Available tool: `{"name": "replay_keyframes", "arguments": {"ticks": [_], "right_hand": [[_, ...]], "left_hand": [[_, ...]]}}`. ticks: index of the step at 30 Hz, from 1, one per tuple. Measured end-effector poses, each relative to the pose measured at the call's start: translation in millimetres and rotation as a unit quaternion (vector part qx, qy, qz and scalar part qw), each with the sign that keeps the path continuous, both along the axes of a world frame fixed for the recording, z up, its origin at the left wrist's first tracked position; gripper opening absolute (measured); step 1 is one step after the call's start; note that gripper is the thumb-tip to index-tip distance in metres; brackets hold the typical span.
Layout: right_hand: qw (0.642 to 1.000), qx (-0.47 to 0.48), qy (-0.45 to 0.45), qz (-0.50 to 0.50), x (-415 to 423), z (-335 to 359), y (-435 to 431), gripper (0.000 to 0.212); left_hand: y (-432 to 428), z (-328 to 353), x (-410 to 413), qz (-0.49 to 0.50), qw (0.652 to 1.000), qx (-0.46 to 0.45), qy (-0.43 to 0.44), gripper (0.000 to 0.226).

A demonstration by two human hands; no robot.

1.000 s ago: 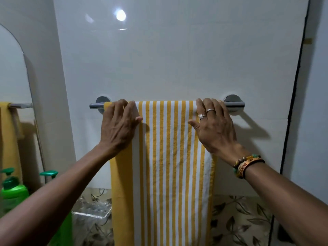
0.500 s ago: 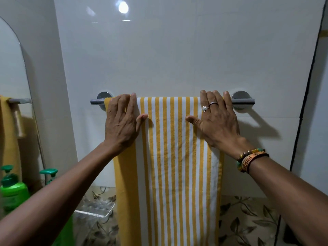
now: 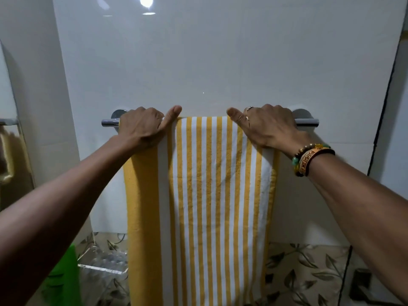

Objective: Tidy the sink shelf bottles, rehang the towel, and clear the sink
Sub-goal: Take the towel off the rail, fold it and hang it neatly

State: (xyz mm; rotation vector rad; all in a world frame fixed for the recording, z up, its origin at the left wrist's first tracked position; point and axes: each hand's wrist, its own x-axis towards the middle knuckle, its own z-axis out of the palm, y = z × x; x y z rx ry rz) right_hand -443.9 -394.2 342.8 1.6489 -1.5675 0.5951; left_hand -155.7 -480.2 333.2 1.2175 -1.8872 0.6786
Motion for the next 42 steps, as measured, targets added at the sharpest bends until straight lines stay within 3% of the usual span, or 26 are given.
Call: {"name": "replay_keyframes", "arguments": {"ticks": [3, 5, 10, 13, 20, 24, 32, 42], "right_hand": [[0.999, 0.015, -0.032, 0.008, -3.9, 6.0, -6.2, 0.072], [0.998, 0.013, -0.051, 0.026, -2.7, 5.7, -6.4, 0.064], [0.986, -0.163, -0.012, -0.021, 15.1, -11.6, -0.5, 0.058], [0.980, -0.195, -0.001, -0.030, 23.4, -21.9, 3.5, 0.052], [0.971, -0.237, 0.026, 0.004, 18.2, -51.3, 13.2, 0.042], [0.970, -0.234, 0.019, 0.056, 15.3, -60.0, 15.8, 0.050], [0.974, -0.220, 0.035, 0.044, 13.7, -64.1, 14.3, 0.065], [0.977, -0.209, 0.042, 0.002, 19.8, -49.7, 8.9, 0.076]], "left_hand": [[-8.0, 3.4, 0.2, -0.018, 1.000, -0.003, 0.021, 0.078], [-8.3, 2.8, 1.3, -0.054, 0.997, -0.015, 0.059, 0.063], [1.0, -6.6, 4.4, -0.089, 0.988, -0.070, 0.101, 0.052], [6.7, -21.5, -1.3, -0.034, 0.984, -0.137, 0.106, 0.046], [12.7, -55.5, -1.3, -0.093, 0.976, -0.171, 0.100, 0.046], [16.9, -61.9, -2.3, -0.121, 0.974, -0.162, 0.103, 0.060], [8.4, -61.7, 5.1, -0.121, 0.975, -0.167, 0.078, 0.054], [2.5, -29.7, 4.7, -0.074, 0.990, -0.110, 0.048, 0.090]]}}
